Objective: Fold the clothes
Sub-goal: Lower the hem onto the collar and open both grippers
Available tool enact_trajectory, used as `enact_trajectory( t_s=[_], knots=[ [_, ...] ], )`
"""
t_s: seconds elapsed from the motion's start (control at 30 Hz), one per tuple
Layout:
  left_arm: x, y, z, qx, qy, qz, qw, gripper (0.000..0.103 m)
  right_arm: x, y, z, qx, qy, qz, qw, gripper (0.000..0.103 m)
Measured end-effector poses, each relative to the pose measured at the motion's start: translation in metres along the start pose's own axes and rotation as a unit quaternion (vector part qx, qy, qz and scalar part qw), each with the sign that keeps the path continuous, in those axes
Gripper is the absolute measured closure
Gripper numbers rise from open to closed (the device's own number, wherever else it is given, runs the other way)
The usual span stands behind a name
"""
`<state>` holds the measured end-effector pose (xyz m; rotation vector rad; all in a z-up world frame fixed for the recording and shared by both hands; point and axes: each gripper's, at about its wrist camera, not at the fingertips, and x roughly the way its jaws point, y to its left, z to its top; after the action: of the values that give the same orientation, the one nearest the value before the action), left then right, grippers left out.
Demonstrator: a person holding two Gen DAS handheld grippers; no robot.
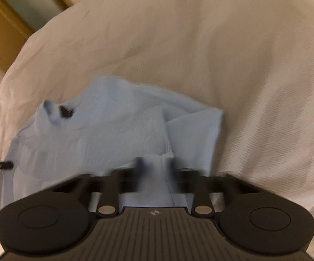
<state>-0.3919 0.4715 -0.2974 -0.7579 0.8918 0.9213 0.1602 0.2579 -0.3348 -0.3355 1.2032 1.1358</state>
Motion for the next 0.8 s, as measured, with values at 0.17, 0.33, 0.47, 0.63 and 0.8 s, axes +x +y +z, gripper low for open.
enact_trajectory(
  t_s=[0.17,0.33,0.47,0.63,0.8],
  knots=[
    [-0.028,-0.003,0.014,0.013,-0.08,0.002,0.9967,0.097,-0.038,0.015,0.008,-0.038,-0.078,0.028,0.996,0.093],
    [-0.011,0.005,0.035,-0.014,-0.11,0.01,0.9938,0.097,-0.038,0.013,0.026,-0.035,-0.128,0.013,0.991,0.093],
    [0.014,0.003,0.04,0.004,-0.101,0.025,0.9945,0.097,-0.014,0.017,0.035,-0.043,-0.133,-0.011,0.99,0.094],
    [0.052,0.006,0.041,0.01,-0.073,0.045,0.9962,0.095,0.03,0.021,0.036,-0.057,-0.111,-0.057,0.991,0.094],
    [0.06,0.001,0.046,0.026,-0.079,0.056,0.995,0.095,0.056,0.032,0.036,-0.061,-0.108,-0.094,0.988,0.094]
  ],
)
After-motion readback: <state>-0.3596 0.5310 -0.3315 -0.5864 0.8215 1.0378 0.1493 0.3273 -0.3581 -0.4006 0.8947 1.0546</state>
